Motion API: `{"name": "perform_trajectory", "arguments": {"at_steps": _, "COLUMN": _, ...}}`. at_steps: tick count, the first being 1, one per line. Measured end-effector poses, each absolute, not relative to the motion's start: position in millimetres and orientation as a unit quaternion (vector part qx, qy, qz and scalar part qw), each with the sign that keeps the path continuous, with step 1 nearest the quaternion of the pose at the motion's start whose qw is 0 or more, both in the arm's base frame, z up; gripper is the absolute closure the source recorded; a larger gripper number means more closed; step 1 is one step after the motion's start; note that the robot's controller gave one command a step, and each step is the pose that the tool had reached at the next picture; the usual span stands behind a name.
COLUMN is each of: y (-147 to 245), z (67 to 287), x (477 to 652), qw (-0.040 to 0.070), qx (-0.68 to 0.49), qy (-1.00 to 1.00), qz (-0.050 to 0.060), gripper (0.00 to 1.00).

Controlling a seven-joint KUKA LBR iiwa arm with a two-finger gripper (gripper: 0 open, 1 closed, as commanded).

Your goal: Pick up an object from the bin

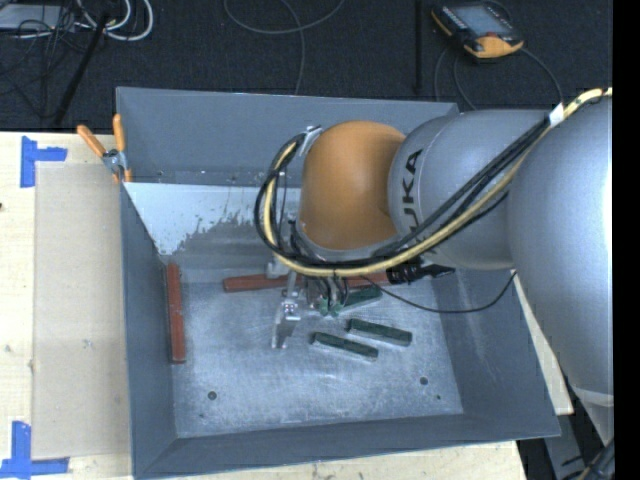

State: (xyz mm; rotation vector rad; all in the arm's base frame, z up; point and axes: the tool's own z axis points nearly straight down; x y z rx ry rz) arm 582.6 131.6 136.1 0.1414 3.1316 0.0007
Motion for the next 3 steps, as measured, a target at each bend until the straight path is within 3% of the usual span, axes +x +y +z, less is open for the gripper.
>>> {"name": "perform_trajectory", "arguments": {"at_steps": 1, "y": 108, "z": 120, "x": 581.9, "qw": -0.005, "qx": -0.001, "qy": 1.000, "qz": 0.000, "gripper": 0.00}}
{"name": "perform_trajectory", "arguments": {"at_steps": 2, "y": 84, "z": 93, "x": 578.9, "qw": 0.002, "qx": -0.068, "qy": 0.998, "qz": 0.000, "gripper": 0.00}}
{"name": "perform_trajectory", "arguments": {"at_steps": 3, "y": 73, "z": 82, "x": 571.9, "qw": -0.002, "qx": -0.084, "qy": 0.996, "qz": 0.001, "gripper": 0.00}}
